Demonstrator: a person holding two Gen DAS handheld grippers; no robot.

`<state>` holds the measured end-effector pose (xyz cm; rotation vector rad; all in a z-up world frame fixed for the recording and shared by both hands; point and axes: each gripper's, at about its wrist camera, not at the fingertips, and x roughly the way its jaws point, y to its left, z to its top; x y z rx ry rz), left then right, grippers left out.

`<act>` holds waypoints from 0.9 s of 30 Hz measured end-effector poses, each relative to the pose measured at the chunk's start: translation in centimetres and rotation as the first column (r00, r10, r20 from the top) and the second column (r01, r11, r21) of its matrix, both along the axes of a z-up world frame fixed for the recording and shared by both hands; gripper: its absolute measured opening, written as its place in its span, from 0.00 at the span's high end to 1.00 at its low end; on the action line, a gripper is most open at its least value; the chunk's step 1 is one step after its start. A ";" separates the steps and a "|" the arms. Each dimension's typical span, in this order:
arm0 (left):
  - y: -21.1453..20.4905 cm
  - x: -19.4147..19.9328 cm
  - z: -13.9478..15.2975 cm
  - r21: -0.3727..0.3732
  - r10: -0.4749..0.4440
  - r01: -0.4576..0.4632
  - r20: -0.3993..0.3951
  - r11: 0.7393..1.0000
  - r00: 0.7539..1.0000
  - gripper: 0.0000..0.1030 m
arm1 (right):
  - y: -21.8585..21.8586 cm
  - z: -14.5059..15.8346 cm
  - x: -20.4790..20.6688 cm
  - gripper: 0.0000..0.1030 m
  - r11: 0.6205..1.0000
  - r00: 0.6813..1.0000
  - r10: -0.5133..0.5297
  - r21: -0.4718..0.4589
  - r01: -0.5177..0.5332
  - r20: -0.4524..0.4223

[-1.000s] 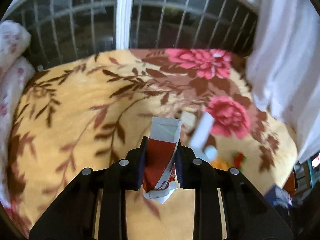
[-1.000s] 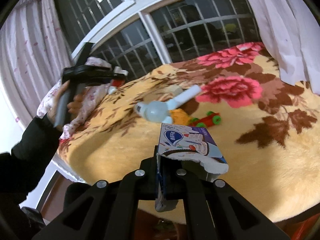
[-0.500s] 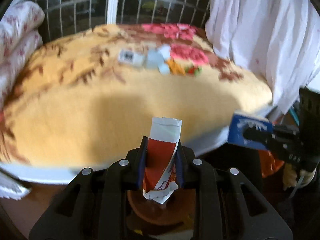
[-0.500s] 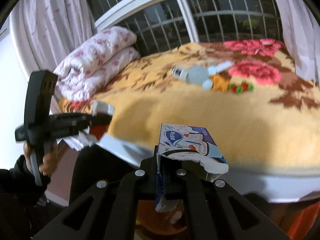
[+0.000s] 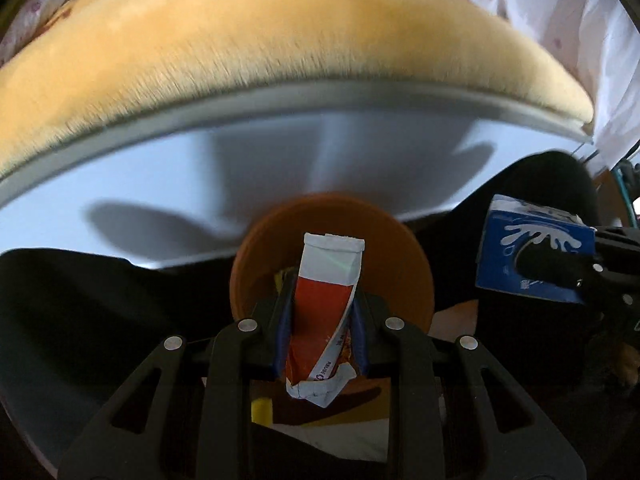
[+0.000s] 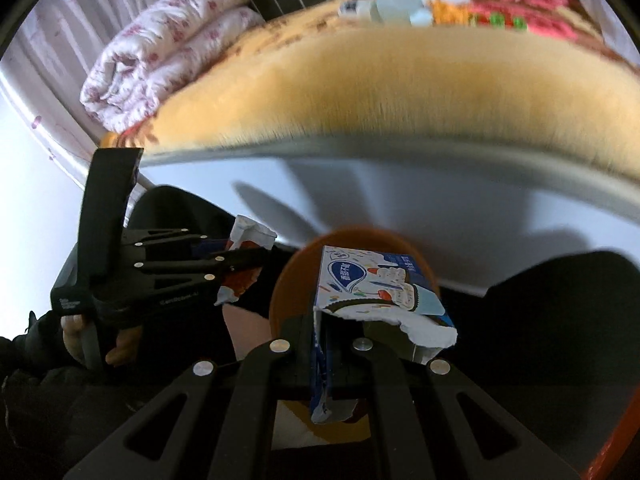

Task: Collect trash
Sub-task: 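Carry box and carton over the orange bucket and open both grippers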

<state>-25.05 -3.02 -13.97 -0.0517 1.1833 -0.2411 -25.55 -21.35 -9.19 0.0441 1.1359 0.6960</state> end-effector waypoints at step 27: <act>-0.8 1.2 -2.4 0.037 -0.019 0.021 -0.045 0.999 0.999 0.24 | 2.1 -4.0 2.4 0.49 0.995 0.993 0.032 -0.093 -0.043 -0.118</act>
